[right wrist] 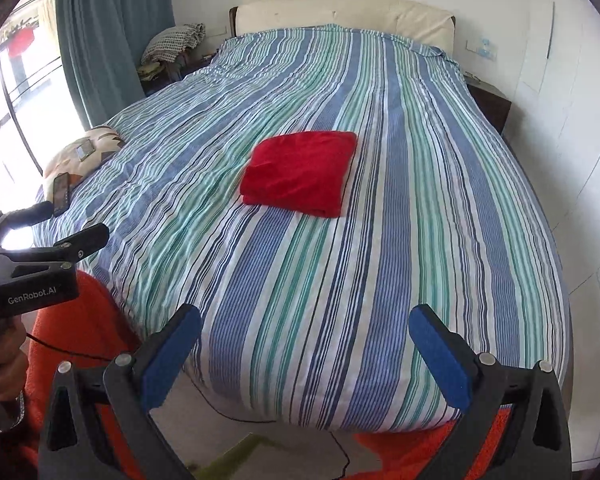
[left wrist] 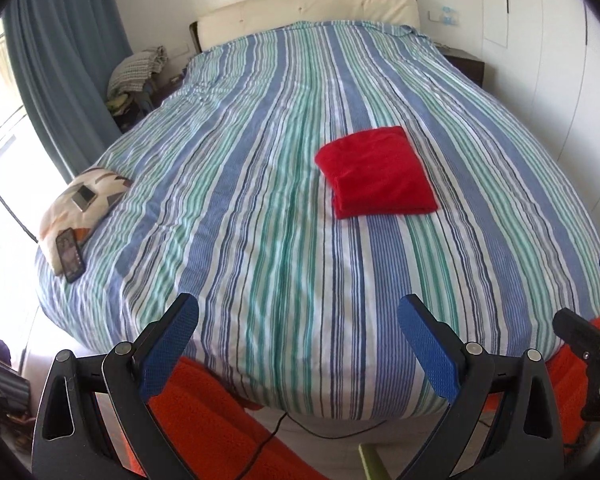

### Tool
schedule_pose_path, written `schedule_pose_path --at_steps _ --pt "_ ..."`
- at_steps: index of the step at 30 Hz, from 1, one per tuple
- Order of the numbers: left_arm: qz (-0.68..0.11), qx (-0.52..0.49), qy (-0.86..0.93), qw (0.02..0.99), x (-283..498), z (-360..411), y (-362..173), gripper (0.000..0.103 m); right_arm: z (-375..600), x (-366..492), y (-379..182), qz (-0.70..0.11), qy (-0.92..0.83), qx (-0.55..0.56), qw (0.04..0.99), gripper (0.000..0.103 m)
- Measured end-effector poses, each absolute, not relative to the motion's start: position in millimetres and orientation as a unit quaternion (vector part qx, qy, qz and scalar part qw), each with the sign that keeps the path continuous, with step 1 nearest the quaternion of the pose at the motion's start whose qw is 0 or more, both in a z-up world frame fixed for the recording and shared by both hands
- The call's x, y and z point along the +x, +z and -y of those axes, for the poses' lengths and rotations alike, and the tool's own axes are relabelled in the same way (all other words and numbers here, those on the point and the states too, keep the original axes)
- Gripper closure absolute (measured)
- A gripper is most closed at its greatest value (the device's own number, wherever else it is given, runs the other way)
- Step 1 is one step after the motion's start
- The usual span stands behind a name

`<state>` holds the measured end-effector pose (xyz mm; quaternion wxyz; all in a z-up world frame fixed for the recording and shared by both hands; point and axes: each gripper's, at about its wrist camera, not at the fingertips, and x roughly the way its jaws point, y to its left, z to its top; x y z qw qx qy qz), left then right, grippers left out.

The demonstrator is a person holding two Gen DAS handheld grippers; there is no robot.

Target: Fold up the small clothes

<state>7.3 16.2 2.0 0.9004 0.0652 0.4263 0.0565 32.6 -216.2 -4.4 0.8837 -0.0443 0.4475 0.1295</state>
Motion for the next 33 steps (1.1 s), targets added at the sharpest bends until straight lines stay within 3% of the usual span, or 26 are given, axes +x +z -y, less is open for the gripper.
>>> schedule_pose_path --at_steps 16,33 --pt "-0.457 0.077 0.029 0.885 -44.4 -26.1 12.8 0.003 215.3 -13.9 37.4 -0.451 0.136 -0.036 0.882 0.001" --pt "-0.447 0.071 0.02 0.891 -57.4 -29.1 23.4 0.003 218.7 -27.5 35.9 -0.463 0.118 -0.051 0.877 0.001"
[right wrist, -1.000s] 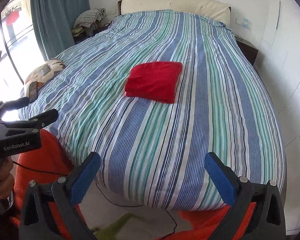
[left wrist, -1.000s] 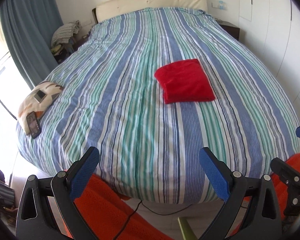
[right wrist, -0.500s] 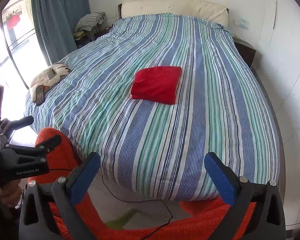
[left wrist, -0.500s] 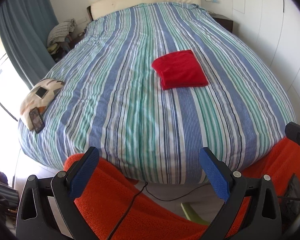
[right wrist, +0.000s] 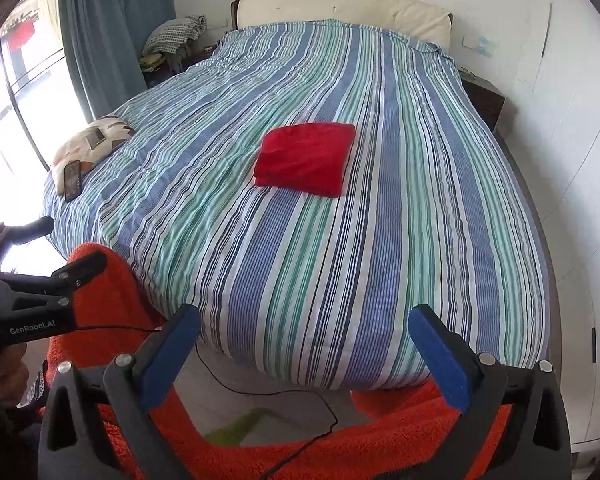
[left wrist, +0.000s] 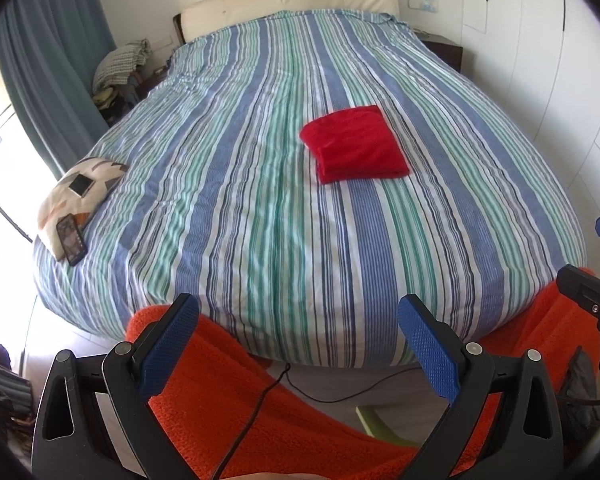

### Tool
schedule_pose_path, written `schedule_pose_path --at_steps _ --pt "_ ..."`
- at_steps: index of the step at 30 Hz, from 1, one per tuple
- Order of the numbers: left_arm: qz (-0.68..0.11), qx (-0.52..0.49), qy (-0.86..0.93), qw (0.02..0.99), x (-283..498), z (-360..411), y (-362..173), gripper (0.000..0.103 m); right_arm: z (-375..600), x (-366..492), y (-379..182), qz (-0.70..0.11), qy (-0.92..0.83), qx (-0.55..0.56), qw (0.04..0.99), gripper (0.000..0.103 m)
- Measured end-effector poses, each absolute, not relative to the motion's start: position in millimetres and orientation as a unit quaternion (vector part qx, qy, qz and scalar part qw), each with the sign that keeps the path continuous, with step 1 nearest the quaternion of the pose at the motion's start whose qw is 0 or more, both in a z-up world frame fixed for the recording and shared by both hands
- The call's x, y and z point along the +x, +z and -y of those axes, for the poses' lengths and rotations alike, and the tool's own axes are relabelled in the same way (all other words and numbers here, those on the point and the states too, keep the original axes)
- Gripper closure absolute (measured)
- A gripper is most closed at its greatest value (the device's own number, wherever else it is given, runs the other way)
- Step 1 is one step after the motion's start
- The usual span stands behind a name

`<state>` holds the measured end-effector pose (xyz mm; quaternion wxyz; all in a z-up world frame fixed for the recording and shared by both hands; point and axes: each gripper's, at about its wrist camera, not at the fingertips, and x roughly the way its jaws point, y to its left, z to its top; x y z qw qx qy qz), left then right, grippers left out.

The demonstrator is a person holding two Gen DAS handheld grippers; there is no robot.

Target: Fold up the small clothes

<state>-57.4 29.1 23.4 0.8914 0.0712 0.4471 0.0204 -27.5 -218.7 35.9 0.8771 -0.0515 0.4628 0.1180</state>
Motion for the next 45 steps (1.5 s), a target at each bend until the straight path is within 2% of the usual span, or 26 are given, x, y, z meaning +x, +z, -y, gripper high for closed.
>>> schedule_pose_path --at_steps 10,45 --pt "-0.422 0.069 0.034 0.903 -57.6 -38.3 31.4 0.003 211.4 -24.0 32.7 -0.466 0.118 -0.06 0.875 0.001" --pt "-0.431 0.038 0.017 0.901 -38.1 -36.6 35.0 0.003 211.4 -3.2 45.8 -0.442 0.124 -0.048 0.887 0.001"
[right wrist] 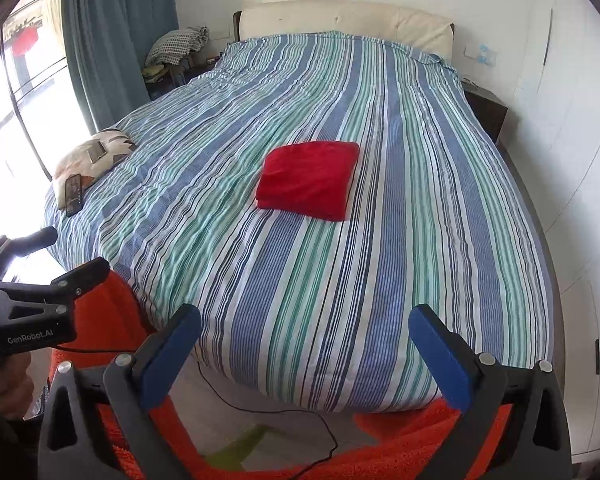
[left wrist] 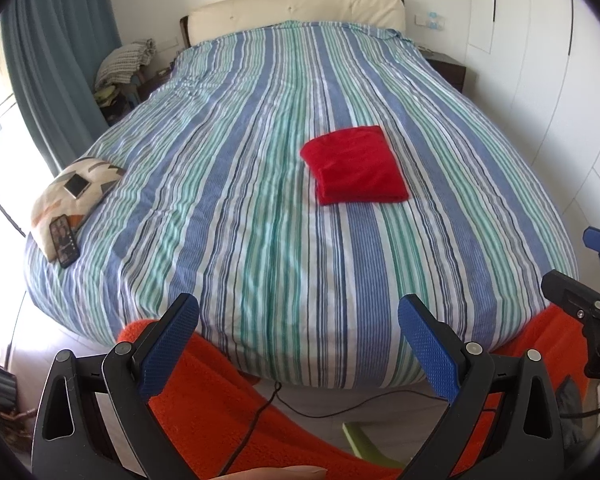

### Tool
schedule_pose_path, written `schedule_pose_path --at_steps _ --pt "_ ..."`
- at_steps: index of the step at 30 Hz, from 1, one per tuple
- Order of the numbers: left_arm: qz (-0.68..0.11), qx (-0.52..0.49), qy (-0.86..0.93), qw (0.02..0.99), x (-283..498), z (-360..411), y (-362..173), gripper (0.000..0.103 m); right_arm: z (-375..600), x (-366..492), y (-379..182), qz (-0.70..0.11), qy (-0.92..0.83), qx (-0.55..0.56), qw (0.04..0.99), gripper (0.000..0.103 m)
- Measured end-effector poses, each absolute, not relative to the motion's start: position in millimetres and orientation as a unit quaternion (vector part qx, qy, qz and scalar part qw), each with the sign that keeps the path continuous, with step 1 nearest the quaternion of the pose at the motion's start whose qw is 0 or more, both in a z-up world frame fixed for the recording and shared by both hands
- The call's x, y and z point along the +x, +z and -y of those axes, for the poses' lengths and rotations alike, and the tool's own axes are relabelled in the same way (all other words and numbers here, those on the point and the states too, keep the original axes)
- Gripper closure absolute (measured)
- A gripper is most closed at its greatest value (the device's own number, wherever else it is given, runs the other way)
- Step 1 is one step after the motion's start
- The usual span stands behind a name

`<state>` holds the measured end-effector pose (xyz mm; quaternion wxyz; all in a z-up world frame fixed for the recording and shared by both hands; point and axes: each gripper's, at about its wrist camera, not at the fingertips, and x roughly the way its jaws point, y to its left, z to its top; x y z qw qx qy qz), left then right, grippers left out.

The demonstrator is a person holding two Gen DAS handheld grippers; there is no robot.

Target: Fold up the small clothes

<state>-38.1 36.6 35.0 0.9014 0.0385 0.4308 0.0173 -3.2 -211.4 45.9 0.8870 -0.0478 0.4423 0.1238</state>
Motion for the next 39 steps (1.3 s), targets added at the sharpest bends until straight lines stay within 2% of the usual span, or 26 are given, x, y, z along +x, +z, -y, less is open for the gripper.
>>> schedule_pose_path --at_steps 39 --pt "-0.431 0.047 0.037 0.9 -30.9 -30.7 34.2 0.003 218.5 -3.1 45.0 -0.445 0.092 -0.06 0.889 0.001"
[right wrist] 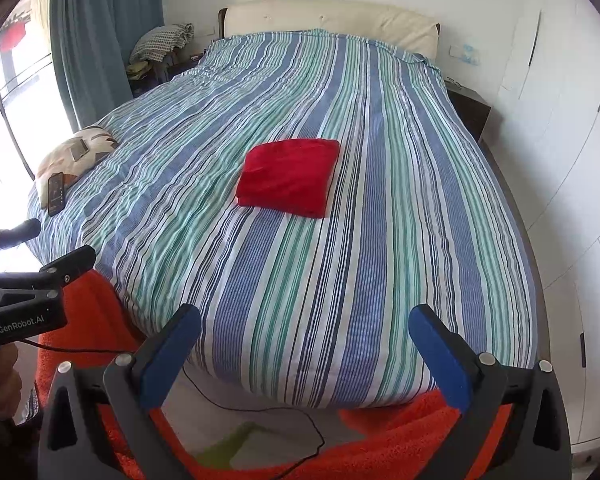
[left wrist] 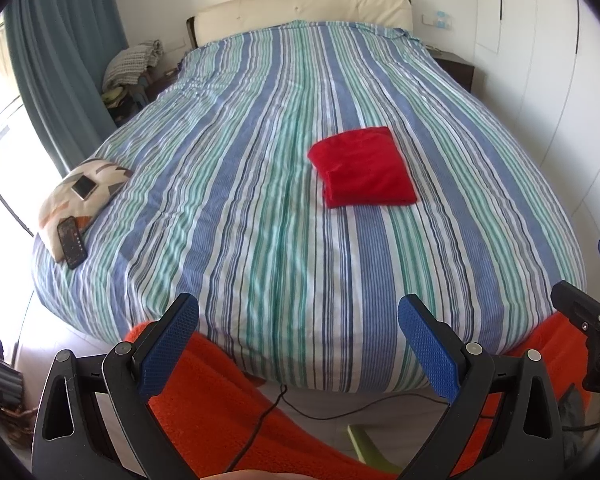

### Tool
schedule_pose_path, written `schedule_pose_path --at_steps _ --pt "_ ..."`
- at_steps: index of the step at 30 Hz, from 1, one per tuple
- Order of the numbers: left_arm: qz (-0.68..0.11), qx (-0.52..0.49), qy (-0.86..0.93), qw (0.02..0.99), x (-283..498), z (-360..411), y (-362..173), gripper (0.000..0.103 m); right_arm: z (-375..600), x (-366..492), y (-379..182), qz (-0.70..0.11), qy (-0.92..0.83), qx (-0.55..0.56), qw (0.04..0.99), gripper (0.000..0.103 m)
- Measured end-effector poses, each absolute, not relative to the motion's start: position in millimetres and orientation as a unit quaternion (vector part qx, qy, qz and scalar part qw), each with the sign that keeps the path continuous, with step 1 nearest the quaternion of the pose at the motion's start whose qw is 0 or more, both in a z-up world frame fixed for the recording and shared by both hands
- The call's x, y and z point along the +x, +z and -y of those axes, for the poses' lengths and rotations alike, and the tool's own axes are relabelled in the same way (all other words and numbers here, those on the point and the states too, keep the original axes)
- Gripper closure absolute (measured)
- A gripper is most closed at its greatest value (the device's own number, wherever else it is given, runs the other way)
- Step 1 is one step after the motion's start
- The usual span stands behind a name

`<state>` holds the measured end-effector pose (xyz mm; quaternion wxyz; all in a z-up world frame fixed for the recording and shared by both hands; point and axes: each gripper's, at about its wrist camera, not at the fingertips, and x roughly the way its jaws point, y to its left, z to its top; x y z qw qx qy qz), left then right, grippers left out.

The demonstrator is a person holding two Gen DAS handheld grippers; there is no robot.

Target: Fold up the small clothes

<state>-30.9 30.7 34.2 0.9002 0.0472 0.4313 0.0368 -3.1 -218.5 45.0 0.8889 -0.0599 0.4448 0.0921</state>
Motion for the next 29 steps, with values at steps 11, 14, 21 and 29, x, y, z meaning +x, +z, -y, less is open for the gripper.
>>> schedule_pose_path --at_steps 11,14,21,29 --pt "-0.431 0.052 0.037 0.9 -31.5 -27.7 34.1 0.003 219.4 -1.6 44.4 -0.447 0.093 -0.058 0.888 0.001" --pt "-0.431 0.051 0.038 0.9 -31.0 -28.1 33.7 0.003 218.8 -1.3 43.1 -0.448 0.094 -0.058 0.887 0.001" --pt "-0.432 0.045 0.03 0.9 -31.5 -29.0 33.2 0.003 217.5 -1.5 39.5 -0.45 0.096 -0.058 0.886 0.001" --pt "-0.415 0.064 0.035 0.907 -36.7 -23.1 35.9 0.002 219.7 0.4 40.5 -0.448 0.094 -0.052 0.888 0.001"
